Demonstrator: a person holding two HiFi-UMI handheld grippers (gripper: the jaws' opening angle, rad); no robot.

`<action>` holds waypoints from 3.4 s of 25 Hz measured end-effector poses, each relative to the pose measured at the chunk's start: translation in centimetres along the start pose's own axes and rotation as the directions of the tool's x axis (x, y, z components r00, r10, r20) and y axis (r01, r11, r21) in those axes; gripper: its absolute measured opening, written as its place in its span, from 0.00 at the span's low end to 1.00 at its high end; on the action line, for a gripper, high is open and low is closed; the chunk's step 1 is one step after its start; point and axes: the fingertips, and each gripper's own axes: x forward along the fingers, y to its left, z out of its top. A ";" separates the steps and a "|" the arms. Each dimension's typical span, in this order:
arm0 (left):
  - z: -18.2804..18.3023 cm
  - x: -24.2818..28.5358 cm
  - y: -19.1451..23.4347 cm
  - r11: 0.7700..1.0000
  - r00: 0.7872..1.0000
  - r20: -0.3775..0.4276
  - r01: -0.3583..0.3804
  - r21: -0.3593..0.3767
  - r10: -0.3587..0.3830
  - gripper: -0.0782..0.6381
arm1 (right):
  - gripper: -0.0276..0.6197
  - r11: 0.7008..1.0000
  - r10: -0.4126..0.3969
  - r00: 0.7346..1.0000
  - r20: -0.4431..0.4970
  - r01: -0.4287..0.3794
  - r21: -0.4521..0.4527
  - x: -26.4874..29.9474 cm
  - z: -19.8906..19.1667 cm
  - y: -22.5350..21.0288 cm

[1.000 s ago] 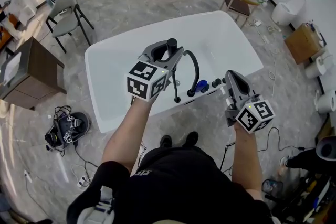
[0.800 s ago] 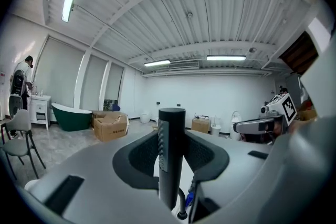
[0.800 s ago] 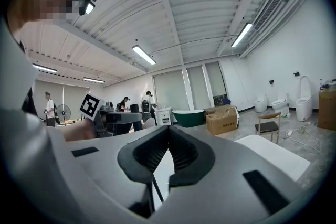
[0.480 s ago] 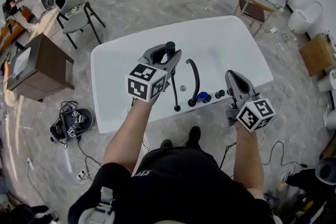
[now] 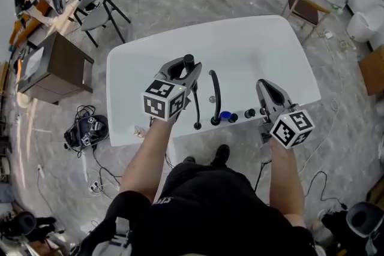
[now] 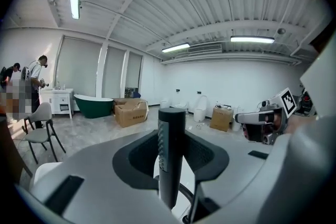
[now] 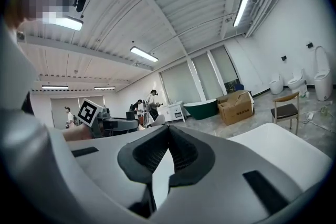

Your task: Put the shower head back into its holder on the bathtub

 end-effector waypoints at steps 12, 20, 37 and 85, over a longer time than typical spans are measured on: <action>-5.2 -0.3 1.4 0.999 0.995 -0.087 -0.040 -0.020 0.038 0.31 | 0.06 0.998 0.060 0.992 -0.112 -0.055 0.040 3.7 -3.9 0.8; -11.5 -0.8 2.6 0.995 0.990 -0.138 0.028 -0.099 -0.042 0.31 | 0.06 0.998 0.029 0.982 -0.185 -0.019 0.054 5.6 -8.2 3.5; -26.6 0.8 1.5 0.974 0.944 -0.286 0.109 -0.199 -0.164 0.31 | 0.06 0.985 -0.051 0.942 -0.332 0.103 0.140 3.7 -20.4 3.7; -40.8 2.1 -3.5 0.961 0.821 -0.514 0.148 -0.232 -0.250 0.39 | 0.06 0.988 0.039 0.915 -0.403 0.024 0.151 7.1 -19.7 5.0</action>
